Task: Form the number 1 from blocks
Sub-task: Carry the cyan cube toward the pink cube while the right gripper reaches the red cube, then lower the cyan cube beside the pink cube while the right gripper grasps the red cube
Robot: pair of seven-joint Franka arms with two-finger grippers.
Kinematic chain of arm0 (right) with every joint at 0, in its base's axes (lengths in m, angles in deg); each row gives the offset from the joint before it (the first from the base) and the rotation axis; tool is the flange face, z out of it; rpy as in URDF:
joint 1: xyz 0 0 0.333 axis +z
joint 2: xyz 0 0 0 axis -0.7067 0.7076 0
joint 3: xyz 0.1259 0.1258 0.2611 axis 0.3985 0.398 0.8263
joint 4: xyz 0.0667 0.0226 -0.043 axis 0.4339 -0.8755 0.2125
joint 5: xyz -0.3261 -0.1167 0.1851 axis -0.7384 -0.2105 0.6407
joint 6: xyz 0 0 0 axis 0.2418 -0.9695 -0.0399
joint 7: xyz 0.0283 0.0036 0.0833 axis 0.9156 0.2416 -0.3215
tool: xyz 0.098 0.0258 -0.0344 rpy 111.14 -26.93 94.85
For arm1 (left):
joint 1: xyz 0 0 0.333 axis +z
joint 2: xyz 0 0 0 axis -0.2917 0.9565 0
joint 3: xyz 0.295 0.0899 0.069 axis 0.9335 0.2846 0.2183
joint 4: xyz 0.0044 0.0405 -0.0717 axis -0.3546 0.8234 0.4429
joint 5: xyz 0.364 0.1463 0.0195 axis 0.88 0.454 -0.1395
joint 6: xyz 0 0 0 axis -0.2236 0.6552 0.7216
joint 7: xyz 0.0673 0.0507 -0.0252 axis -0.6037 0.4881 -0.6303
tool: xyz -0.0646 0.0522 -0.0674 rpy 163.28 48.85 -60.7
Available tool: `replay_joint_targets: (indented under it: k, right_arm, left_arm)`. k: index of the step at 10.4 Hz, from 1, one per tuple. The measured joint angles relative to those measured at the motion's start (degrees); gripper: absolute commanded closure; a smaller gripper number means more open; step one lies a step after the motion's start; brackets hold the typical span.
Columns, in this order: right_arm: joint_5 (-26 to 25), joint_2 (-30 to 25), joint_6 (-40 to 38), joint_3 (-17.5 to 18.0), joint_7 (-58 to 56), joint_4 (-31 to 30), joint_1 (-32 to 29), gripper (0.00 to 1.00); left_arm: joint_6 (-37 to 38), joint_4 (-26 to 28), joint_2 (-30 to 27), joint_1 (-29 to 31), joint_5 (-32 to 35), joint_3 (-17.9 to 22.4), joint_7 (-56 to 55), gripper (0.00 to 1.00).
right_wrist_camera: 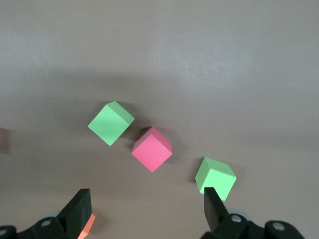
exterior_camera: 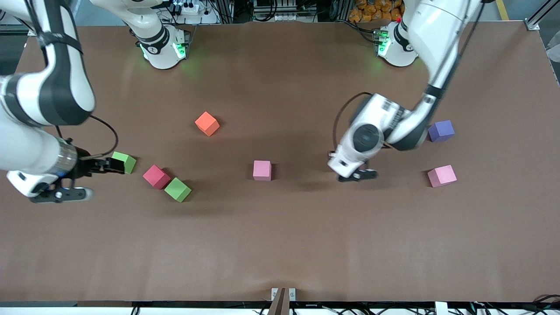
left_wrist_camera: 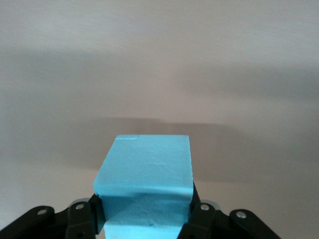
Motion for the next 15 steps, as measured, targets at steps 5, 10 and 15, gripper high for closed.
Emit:
replay_joint_targets:
  k: [5,10,15]
  right_arm:
    - [0.0,2.34,9.24,0.06,-12.92,-8.23,1.08,0.0]
    - [1.26,2.49,16.71,0.35,-13.2,-18.04,1.64,0.0]
    - [1.38,2.49,19.66,0.38,-20.75,-21.01,1.71,0.0]
  left_arm:
    - [0.07,-7.47,3.02,-14.04,-7.51,-0.08,-5.96,1.0]
    - [0.01,-16.89,13.01,-20.44,-8.14,0.45,-8.35,1.0]
    - [0.19,-22.53,17.91,-20.54,-8.15,1.56,-8.36,1.0]
